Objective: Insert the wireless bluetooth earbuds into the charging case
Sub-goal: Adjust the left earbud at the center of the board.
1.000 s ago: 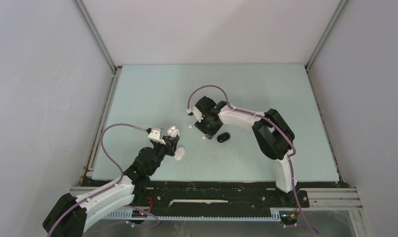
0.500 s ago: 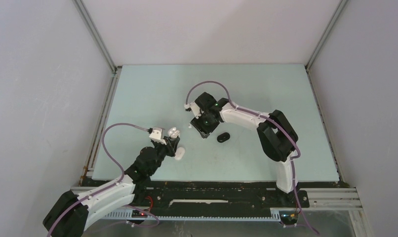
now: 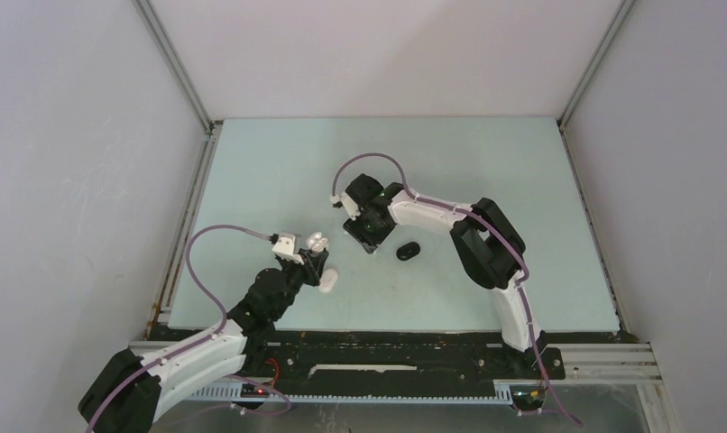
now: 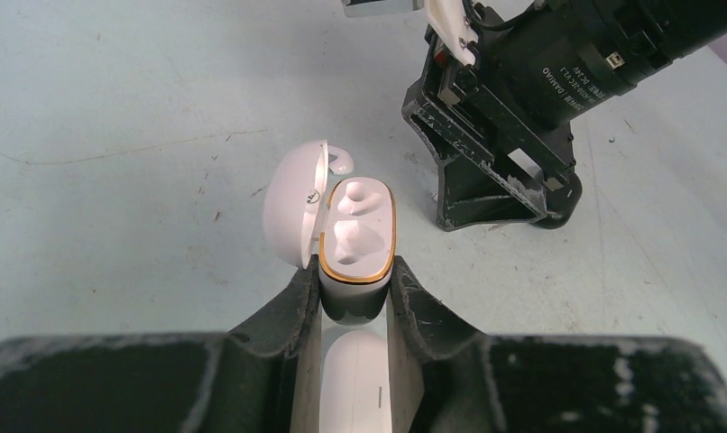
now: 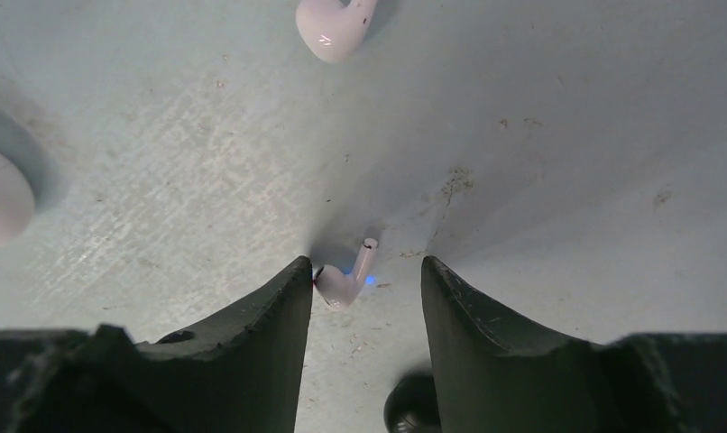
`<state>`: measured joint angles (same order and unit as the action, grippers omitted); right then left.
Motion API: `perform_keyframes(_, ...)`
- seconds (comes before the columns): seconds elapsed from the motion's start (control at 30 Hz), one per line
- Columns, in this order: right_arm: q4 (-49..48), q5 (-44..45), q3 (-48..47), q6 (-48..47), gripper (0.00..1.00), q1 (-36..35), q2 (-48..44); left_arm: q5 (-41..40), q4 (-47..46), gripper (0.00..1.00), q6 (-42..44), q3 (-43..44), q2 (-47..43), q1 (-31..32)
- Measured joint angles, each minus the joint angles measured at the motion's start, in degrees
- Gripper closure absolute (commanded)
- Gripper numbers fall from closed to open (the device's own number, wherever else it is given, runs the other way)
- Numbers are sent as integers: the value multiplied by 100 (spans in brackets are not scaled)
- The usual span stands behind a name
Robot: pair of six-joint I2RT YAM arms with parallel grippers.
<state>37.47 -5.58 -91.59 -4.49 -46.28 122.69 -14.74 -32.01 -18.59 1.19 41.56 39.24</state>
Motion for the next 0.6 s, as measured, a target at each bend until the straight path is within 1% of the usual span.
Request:
perform_keyframes(0.3,-127,345,278,-66,51,-114,-151,17,0,100,-4,0,0,0)
perform_keyframes(0.43,-116,396,470,-90,52,-42,-291,22,0,100,-39,0,0,0)
perform_keyframes(0.6,-118,542,487,-114,52,133,-319,44,0,99,-52,0,2,0)
